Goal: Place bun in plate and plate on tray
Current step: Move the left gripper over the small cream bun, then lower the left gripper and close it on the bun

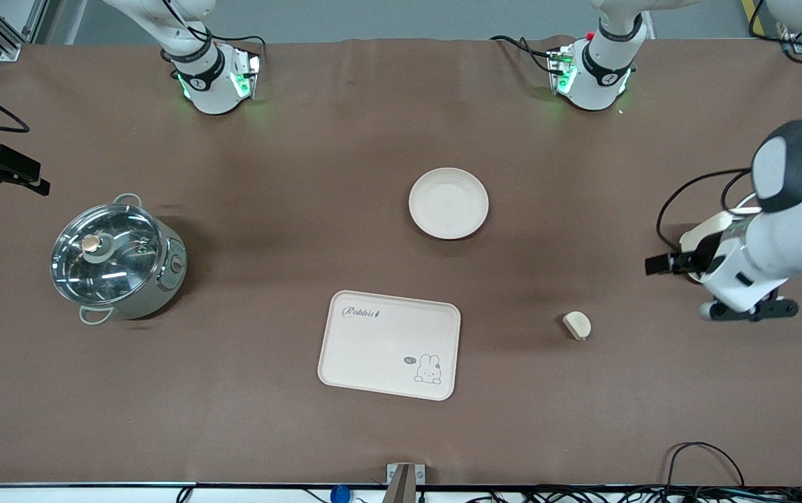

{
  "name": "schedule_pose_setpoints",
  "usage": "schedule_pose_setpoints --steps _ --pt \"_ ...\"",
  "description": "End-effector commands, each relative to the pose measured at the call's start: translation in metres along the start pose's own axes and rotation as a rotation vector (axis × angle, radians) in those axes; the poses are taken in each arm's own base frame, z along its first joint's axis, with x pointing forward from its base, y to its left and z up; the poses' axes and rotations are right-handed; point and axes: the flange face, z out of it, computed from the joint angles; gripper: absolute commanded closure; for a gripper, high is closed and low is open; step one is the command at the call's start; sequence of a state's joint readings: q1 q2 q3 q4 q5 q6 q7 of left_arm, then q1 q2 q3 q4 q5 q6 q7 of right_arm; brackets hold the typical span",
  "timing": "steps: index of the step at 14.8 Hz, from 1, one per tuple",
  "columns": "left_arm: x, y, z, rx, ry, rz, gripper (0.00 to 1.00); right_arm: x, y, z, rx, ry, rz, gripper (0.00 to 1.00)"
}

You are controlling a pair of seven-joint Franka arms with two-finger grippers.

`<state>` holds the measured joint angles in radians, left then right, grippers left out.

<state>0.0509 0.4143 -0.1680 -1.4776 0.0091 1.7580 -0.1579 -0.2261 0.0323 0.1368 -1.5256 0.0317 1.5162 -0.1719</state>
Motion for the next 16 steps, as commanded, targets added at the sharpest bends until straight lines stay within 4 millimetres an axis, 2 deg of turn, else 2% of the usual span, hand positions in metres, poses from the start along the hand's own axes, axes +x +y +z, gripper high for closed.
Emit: schedule_pose_setpoints --steps 1,2,4,7,8,10,13,16 --pt "0.036 0.002 0.067 -0.017 0.019 -0.032 0.0 0.0 0.001 -0.002 -0.003 -0.003 -0.005 0.0" --pt "0.046 -0.002 0.089 -0.027 0.031 -0.046 0.0 0.0 -0.001 -0.001 -0.002 -0.005 -0.008 0.0" --pt "0.054 0.015 0.132 -0.035 0.028 -0.067 0.0 0.0 -0.002 -0.001 -0.001 -0.006 -0.008 0.0" --pt "0.049 0.04 0.141 -0.016 0.026 -0.088 0.0 0.0 -0.002 -0.001 -0.001 -0.008 -0.008 0.0" --pt "0.052 0.042 0.147 -0.012 0.041 -0.09 0.0 0.0 -0.004 -0.001 -0.001 -0.008 -0.011 0.0" --pt "0.065 0.045 0.181 -0.027 0.087 -0.09 0.0 0.0 -0.003 -0.001 -0.001 -0.008 -0.009 0.0" --pt "0.068 0.044 0.185 -0.034 0.114 -0.099 0.0 0.001 -0.006 -0.002 -0.004 0.001 -0.02 0.0" --pt "0.067 0.051 0.198 -0.034 0.096 -0.128 0.0 0.002 -0.009 -0.002 -0.004 0.002 -0.023 0.0"
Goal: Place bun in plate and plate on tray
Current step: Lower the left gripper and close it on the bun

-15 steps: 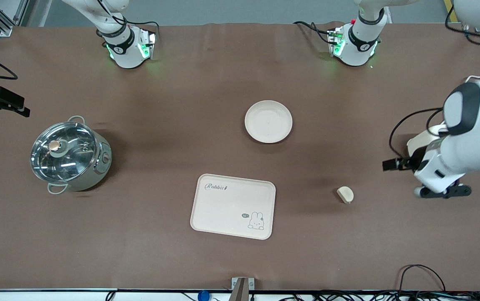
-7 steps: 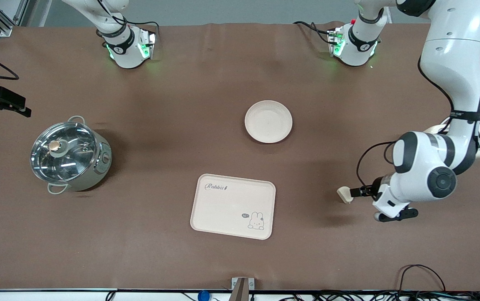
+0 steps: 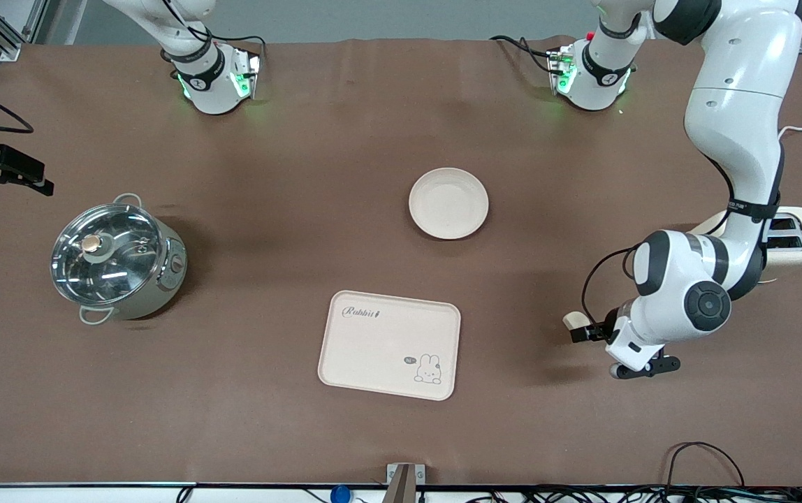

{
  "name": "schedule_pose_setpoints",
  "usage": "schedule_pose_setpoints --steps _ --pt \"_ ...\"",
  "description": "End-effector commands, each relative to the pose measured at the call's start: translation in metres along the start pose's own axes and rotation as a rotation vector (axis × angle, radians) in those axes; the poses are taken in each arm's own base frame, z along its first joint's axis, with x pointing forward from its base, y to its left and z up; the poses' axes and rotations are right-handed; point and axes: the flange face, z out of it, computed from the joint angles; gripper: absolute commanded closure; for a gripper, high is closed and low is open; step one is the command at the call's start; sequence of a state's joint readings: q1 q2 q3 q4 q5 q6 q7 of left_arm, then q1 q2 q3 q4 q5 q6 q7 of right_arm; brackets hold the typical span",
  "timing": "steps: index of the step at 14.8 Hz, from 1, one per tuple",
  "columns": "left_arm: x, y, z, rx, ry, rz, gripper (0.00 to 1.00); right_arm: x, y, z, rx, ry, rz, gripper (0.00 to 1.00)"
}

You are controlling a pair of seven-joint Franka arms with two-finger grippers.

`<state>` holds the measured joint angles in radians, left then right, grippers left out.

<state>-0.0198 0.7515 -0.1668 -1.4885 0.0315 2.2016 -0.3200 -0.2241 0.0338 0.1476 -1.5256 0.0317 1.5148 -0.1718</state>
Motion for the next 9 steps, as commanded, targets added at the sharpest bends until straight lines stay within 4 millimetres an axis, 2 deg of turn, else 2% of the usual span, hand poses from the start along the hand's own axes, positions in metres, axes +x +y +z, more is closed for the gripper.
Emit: schedule_pose_setpoints --steps 1,7,9 --pt "-0.001 0.008 0.003 0.014 0.008 -0.045 0.0 0.0 -0.003 -0.003 -0.006 0.002 -0.012 0.0" --pt "-0.021 0.024 0.04 0.022 -0.019 -0.029 0.0 -0.001 -0.002 -0.003 -0.004 -0.002 -0.009 0.0" --pt "-0.024 0.026 0.044 0.023 -0.024 -0.025 0.0 -0.001 -0.005 -0.003 -0.003 -0.006 -0.014 0.0"
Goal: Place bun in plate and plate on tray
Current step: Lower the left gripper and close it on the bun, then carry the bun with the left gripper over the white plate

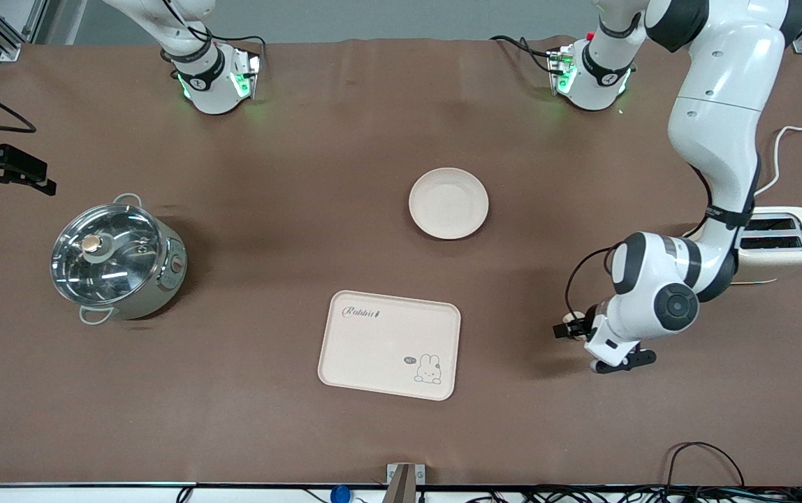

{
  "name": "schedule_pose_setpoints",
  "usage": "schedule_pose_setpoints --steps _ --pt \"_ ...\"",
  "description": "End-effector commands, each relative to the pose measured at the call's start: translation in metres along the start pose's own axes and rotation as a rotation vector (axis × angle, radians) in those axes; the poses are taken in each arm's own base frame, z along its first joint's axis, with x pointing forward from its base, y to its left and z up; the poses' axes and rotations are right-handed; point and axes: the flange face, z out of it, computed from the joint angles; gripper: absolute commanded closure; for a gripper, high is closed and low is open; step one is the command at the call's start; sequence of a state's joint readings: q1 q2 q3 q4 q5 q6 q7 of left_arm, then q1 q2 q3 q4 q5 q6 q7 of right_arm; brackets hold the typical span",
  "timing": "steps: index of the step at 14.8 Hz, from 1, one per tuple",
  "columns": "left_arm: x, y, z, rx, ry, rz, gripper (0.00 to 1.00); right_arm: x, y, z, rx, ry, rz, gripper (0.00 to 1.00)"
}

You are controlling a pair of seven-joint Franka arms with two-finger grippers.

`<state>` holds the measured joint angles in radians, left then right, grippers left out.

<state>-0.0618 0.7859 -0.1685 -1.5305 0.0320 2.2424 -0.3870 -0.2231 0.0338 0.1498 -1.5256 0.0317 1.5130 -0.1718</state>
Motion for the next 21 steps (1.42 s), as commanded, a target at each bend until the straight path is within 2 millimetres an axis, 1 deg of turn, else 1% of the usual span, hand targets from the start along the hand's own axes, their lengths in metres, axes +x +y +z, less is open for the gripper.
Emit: schedule_pose_setpoints --steps 1,2,3,4,6,7,9,10,11,12,13,14,16,17,18,19,21 --pt "-0.004 -0.002 0.004 0.016 0.01 -0.002 0.06 -0.001 -0.004 -0.003 -0.004 -0.004 -0.012 0.0" --pt "-0.004 -0.005 0.005 0.017 0.006 -0.005 0.23 -0.001 -0.004 -0.004 -0.004 -0.004 -0.012 0.0" --pt "-0.005 -0.005 0.006 0.017 0.004 -0.006 0.54 -0.001 -0.003 -0.003 -0.003 -0.005 -0.01 0.0" --pt "-0.006 -0.004 0.007 0.017 0.004 -0.004 0.7 -0.001 -0.003 -0.003 -0.004 -0.004 -0.01 0.0" --pt "-0.006 -0.004 0.004 0.021 0.01 -0.001 0.9 -0.001 -0.004 -0.003 -0.004 -0.004 -0.01 0.0" --pt "-0.006 -0.003 0.003 0.038 0.017 0.013 0.96 -0.001 -0.004 -0.003 -0.004 -0.004 -0.01 0.0" --pt "-0.008 -0.005 0.003 0.055 0.022 0.028 0.99 -0.001 -0.004 -0.003 -0.004 -0.004 -0.01 0.0" --pt "-0.009 -0.003 -0.001 0.054 0.023 0.026 0.99 -0.001 -0.003 -0.003 -0.004 -0.004 -0.009 0.0" --pt "-0.01 0.004 -0.011 0.051 0.032 0.013 0.99 -0.001 -0.003 -0.003 -0.004 -0.004 -0.009 0.0" --pt "-0.013 0.011 -0.025 0.052 0.035 -0.027 0.99 -0.001 -0.003 -0.003 -0.004 -0.004 -0.01 0.0" --pt "-0.031 0.031 -0.037 0.073 -0.023 -0.068 0.99 -0.001 -0.003 -0.003 -0.004 -0.004 -0.01 0.0" --pt "-0.047 0.047 -0.054 0.09 -0.061 -0.115 0.99 -0.001 -0.002 -0.003 -0.004 -0.004 -0.009 0.0" --pt "-0.08 0.091 -0.086 0.088 -0.095 -0.175 0.99 -0.001 0.0 -0.003 -0.003 -0.003 -0.007 0.0" --pt "-0.1 0.114 -0.092 0.093 -0.123 -0.202 0.98 -0.001 0.006 -0.002 -0.002 -0.004 -0.004 0.0" --pt "-0.121 0.141 -0.094 0.088 -0.144 -0.226 0.98 0.001 0.013 0.005 0.006 -0.019 0.007 0.0" --pt "-0.145 0.171 -0.094 0.079 -0.162 -0.259 0.98 0.001 0.018 0.008 0.011 -0.03 0.014 0.0" --pt "-0.175 0.201 -0.085 0.082 -0.195 -0.294 0.98 0.0 0.013 0.015 0.018 -0.064 0.005 0.0"
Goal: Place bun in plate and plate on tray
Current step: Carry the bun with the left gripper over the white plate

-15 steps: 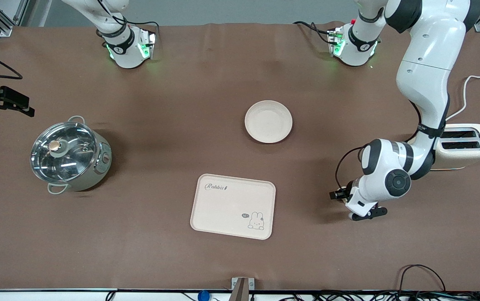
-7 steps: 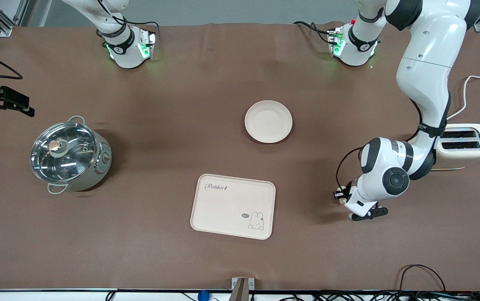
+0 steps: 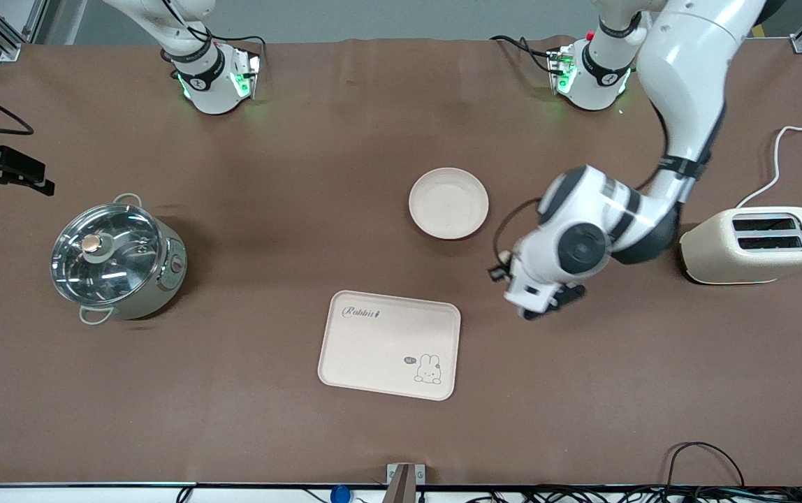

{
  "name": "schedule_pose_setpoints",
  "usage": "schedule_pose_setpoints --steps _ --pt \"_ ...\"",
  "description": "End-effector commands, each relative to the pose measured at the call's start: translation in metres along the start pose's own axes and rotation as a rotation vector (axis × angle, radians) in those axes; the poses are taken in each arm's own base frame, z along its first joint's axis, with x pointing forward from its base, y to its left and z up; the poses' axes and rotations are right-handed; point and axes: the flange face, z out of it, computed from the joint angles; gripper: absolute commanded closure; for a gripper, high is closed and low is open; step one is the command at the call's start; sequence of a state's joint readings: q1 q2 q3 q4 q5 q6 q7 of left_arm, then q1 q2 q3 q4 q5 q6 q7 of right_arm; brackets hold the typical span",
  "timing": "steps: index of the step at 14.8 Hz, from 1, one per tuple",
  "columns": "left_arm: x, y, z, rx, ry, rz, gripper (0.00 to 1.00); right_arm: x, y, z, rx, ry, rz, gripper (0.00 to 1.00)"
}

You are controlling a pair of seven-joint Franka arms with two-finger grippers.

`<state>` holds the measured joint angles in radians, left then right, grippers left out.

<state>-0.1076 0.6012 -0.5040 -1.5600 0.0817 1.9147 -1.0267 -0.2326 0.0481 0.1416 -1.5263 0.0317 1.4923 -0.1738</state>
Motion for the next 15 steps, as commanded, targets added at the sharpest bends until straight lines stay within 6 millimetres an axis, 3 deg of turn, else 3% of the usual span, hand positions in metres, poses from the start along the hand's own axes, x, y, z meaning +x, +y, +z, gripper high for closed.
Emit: schedule_pose_setpoints --steps 1,5,7,8,11,13,14,15 --pt "-0.043 0.02 0.029 0.036 -0.039 -0.043 0.98 -0.002 0.001 0.009 0.013 -0.059 -0.009 0.0" --pt "-0.089 0.03 0.062 0.094 -0.054 -0.075 0.96 -0.01 -0.005 0.039 0.133 -0.151 0.012 0.0" --pt "-0.111 0.028 0.094 0.097 -0.067 -0.077 0.95 -0.006 -0.025 0.056 0.162 -0.17 0.075 0.0" --pt "-0.117 0.022 0.114 0.09 -0.067 -0.076 0.95 -0.001 -0.05 0.066 0.19 -0.178 0.133 0.0" --pt "-0.139 0.022 0.161 0.044 -0.058 -0.071 0.95 0.005 -0.152 0.102 0.169 -0.189 0.174 0.0" --pt "-0.144 0.021 0.173 0.038 -0.05 -0.06 0.91 0.001 -0.205 0.142 0.212 -0.176 0.212 0.0" --pt "-0.143 0.021 0.178 0.042 -0.055 -0.063 0.78 -0.004 -0.226 0.167 0.244 -0.162 0.246 0.0" --pt "-0.142 0.022 0.179 0.037 -0.056 -0.085 0.54 -0.012 -0.25 0.191 0.264 -0.136 0.263 0.0"
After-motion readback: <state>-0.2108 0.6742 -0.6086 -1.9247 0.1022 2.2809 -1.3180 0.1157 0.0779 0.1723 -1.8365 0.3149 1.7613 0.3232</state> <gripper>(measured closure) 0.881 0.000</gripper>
